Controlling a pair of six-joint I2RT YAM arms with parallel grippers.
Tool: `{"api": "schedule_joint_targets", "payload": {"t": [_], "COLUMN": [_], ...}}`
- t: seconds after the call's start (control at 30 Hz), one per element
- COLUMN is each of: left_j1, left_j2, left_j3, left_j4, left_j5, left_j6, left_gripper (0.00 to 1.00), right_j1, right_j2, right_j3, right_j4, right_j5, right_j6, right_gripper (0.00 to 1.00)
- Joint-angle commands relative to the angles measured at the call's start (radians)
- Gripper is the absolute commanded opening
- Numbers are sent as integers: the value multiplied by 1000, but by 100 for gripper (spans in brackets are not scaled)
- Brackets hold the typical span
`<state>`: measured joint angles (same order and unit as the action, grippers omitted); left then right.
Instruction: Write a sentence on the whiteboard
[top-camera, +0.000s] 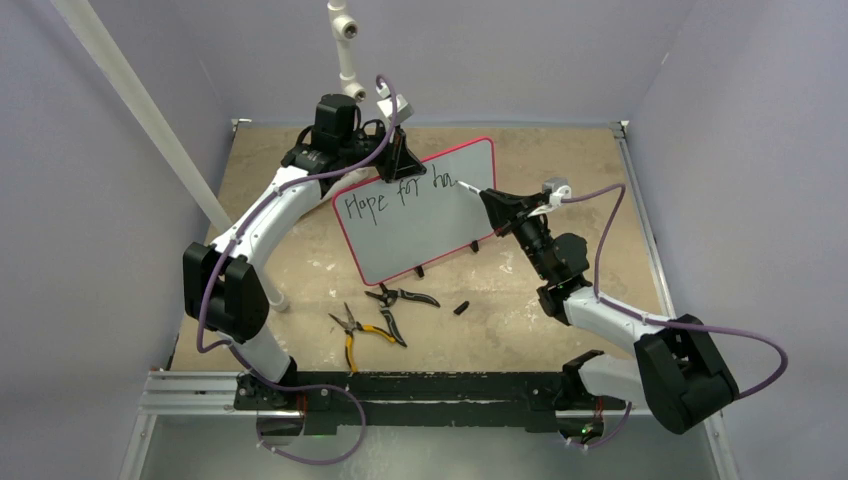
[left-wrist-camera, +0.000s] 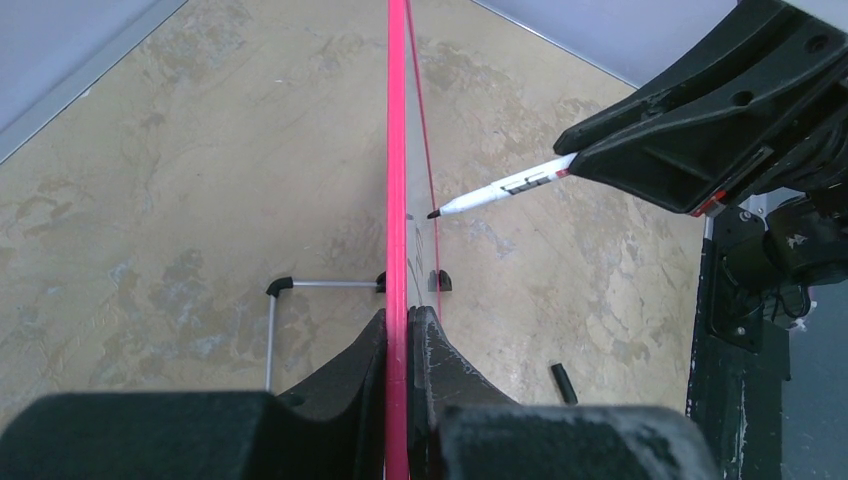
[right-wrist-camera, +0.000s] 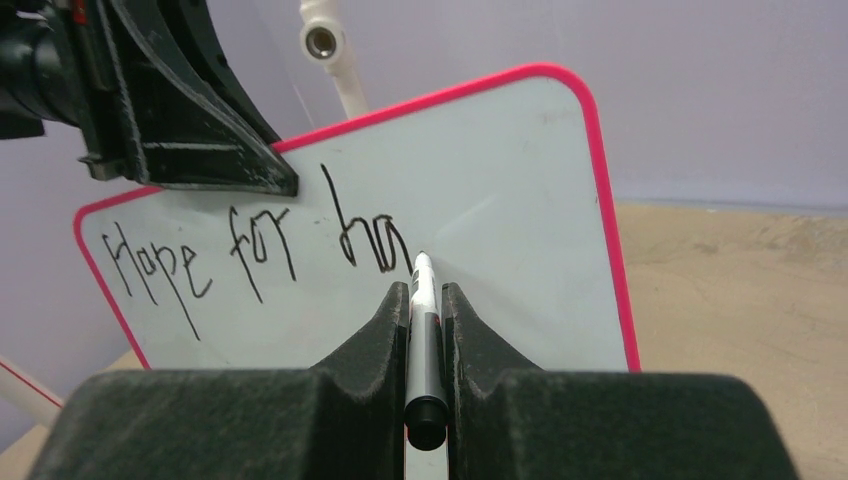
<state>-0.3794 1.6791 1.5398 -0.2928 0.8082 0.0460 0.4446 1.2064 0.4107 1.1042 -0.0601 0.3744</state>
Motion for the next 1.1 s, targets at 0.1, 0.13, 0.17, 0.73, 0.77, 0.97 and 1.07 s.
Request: {"api": "schedule_joint_targets", "payload": {"t": [0.1, 0.13, 0.17, 0.73, 0.77, 0.97, 1.07], "left_j1": [-13, -12, -12, -12, -12, -12, -12], "left_j2": [15, 16, 15, 23, 22, 20, 21], "left_j3": [-38, -39, -42, -55, -55, -56, -56], "left_j4": [-23, -21, -16, 2, 3, 3, 3], "left_j5": [31, 31, 32, 23, 23, 22, 25], "left_j6": [23, 22, 21, 10, 9, 11, 9], "left_gripper": [0, 0, 0, 0, 0, 0, 0], "right_j1": [-1, -1, -2, -88, -90, -92, -92], "right_j2": [-110, -123, -133, -25, -22, -11, -3], "right_j3": [29, 22, 13, -6, -7, -1, 10], "right_j4": [25, 25, 28, 108, 112, 135, 142], "right_j5": [-35, -42, -45, -243, -249, -251, -249], "right_j6": [-51, -55, -55, -32, -28, -19, -14], "right_gripper": [0, 0, 0, 0, 0, 0, 0]}}
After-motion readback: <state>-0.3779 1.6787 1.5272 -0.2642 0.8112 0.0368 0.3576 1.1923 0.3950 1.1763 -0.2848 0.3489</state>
